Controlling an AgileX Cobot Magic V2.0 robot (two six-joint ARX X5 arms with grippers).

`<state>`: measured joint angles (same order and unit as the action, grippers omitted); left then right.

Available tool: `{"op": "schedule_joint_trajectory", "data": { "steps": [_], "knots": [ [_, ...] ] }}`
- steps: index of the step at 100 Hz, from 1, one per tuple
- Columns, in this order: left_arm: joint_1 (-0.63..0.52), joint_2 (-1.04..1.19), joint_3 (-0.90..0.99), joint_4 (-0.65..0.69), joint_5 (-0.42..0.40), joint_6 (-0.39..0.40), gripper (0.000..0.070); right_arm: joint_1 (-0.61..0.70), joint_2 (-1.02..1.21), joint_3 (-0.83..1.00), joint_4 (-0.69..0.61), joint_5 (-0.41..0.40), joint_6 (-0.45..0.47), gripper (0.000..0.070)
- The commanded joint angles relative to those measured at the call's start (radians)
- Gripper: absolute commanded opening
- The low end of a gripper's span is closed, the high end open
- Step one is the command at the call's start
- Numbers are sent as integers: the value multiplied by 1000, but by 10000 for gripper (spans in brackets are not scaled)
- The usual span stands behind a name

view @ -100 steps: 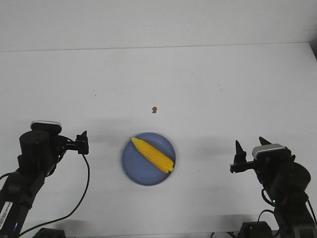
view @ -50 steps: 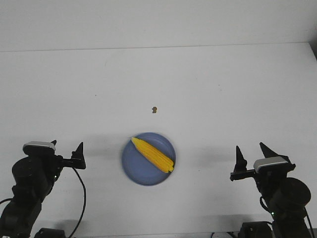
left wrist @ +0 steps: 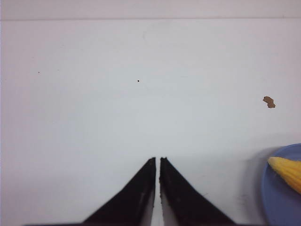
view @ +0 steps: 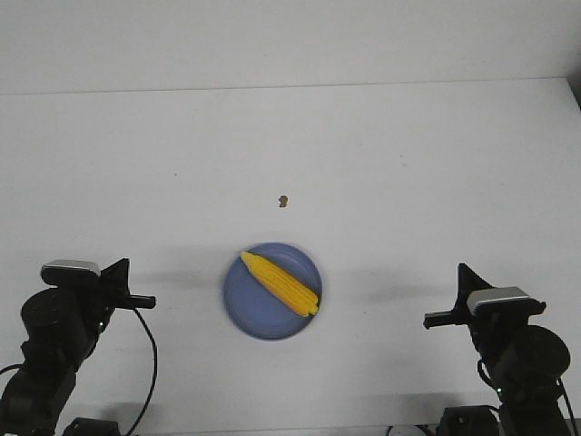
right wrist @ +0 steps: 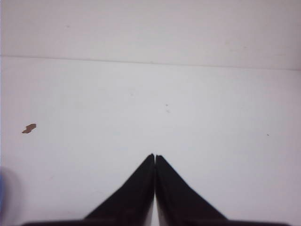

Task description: Place corn on plate with both arms

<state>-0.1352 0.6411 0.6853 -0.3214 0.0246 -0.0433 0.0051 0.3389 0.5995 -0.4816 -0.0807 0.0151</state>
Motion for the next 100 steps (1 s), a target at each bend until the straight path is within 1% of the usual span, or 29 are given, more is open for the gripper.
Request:
{"op": "schedule_joint_trajectory", "data": {
  "steps": [1, 47, 100],
  "knots": [
    [-2, 4, 12, 8, -3, -3, 5, 0, 2, 10, 9, 3, 5, 1],
    [-2, -18, 12, 9, -3, -2, 6, 0, 2, 10, 10, 3, 4, 1],
    [-2, -146, 12, 9, -3, -2, 6, 0, 2, 10, 10, 3, 4, 1]
  ]
}}
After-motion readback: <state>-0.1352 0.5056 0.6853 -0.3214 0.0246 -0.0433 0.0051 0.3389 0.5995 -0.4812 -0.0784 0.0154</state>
